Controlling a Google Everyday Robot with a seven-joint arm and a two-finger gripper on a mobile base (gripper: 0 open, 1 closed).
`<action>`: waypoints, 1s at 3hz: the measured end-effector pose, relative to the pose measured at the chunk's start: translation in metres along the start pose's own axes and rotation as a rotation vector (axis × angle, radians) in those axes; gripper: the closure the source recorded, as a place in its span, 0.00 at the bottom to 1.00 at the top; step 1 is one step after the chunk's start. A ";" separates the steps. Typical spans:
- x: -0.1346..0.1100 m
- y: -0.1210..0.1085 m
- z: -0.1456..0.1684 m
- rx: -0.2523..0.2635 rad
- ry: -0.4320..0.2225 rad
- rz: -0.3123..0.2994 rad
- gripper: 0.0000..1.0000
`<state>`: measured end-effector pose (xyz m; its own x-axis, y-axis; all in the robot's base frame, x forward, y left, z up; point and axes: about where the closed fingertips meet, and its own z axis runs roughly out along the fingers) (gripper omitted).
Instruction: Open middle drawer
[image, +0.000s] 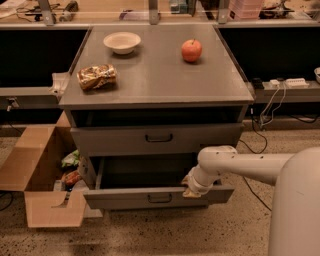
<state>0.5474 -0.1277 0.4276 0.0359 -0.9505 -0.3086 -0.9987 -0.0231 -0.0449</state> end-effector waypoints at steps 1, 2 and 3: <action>0.000 0.000 0.000 0.000 0.000 0.000 0.57; 0.000 0.000 0.000 0.000 0.000 0.000 0.35; 0.000 0.000 0.000 0.000 0.000 0.000 0.12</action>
Offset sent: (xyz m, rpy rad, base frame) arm 0.0000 0.0000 0.0000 0.0000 0.0000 0.0000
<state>0.5474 -0.1277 0.4276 0.0359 -0.9505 -0.3086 -0.9987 -0.0232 -0.0447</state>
